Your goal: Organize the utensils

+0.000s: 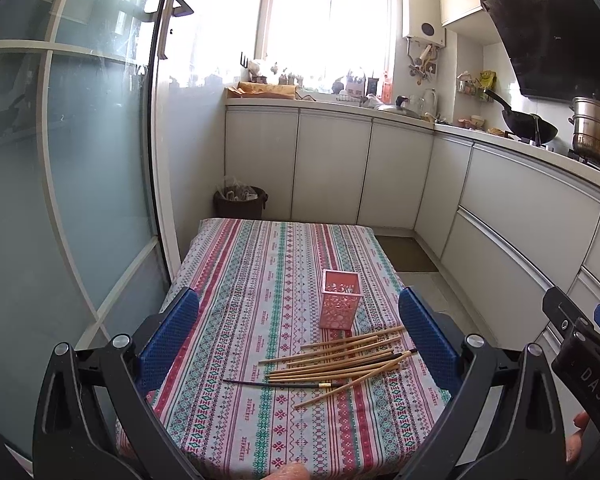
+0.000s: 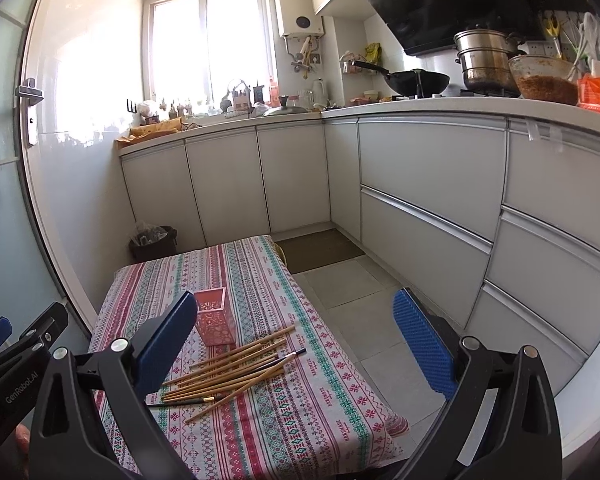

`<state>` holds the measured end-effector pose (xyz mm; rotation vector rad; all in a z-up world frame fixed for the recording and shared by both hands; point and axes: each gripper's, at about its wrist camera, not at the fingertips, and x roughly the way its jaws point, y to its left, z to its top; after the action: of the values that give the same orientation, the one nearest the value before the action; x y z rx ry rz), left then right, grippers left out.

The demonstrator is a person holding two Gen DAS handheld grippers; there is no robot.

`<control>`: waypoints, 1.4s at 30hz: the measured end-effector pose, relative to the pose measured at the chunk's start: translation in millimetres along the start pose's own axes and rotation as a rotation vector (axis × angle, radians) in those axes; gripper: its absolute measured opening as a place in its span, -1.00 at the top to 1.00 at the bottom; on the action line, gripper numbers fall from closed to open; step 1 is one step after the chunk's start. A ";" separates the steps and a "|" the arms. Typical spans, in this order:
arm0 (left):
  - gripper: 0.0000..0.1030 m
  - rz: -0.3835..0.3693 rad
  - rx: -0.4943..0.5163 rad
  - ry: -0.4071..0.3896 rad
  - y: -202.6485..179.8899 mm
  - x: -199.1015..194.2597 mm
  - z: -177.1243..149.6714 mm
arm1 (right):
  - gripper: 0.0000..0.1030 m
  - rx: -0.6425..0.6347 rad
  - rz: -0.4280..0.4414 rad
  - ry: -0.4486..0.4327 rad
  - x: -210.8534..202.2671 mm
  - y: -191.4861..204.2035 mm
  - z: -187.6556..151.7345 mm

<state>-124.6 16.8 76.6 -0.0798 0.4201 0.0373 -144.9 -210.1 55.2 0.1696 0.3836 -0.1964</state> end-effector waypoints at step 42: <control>-0.86 -0.161 0.266 0.282 -57.1 119.5 -32.3 | -0.86 0.312 0.061 0.301 122.1 -71.3 -36.3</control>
<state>-25.6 -40.5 2.3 0.1454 0.6951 -0.1909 -62.6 -291.0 -34.2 0.5212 0.6455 -0.1700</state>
